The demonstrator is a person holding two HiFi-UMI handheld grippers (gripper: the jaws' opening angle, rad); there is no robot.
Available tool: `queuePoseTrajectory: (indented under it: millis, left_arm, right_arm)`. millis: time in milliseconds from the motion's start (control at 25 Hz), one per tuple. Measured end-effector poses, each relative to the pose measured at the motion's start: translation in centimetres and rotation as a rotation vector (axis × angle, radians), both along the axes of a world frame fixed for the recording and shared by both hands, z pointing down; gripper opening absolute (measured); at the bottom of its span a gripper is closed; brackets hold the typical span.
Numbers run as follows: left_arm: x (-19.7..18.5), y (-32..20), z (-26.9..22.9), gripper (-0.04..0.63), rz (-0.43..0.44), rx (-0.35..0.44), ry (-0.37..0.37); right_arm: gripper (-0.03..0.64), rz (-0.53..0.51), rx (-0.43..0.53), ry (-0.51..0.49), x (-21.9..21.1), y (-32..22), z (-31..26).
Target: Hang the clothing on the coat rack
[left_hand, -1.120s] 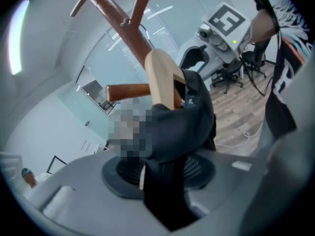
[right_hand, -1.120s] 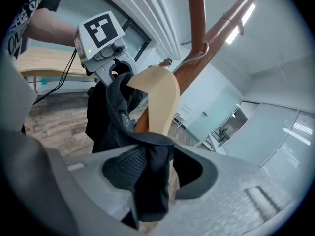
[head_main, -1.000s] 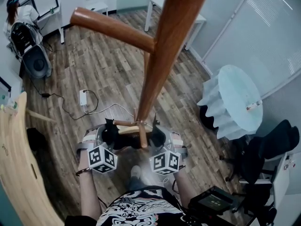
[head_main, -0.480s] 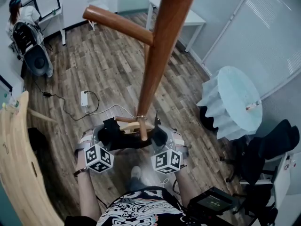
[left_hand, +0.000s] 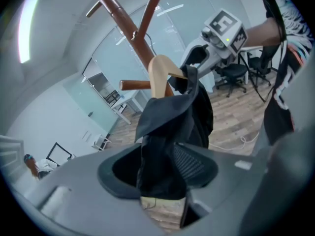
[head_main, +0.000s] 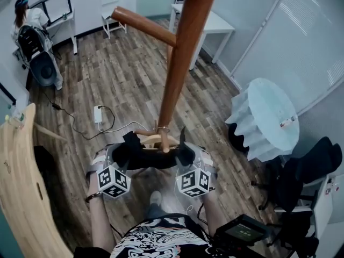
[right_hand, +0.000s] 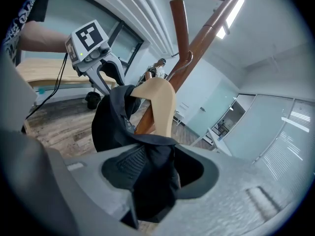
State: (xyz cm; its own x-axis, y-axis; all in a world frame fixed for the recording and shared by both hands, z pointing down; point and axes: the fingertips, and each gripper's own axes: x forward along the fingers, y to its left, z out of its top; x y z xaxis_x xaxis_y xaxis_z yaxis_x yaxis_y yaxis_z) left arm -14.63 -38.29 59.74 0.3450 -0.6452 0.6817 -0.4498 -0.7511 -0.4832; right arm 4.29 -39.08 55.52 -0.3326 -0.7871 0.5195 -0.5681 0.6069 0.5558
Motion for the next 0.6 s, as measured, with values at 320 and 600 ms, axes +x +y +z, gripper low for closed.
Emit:
queuePoseTrajectory:
  millis: [320, 600]
  left_arm:
    - [0.5, 0.3, -2.1, 0.173, -0.046, 0.041, 0.082]
    - [2.0, 1.4, -3.5, 0.166, -0.086, 0.049, 0.248]
  right_arm:
    - [0.189, 0.008, 0.01, -0.039, 0.5, 1.0, -1.1]
    - [0.187, 0.014, 0.017, -0.079, 0.8, 2.3, -2.0]
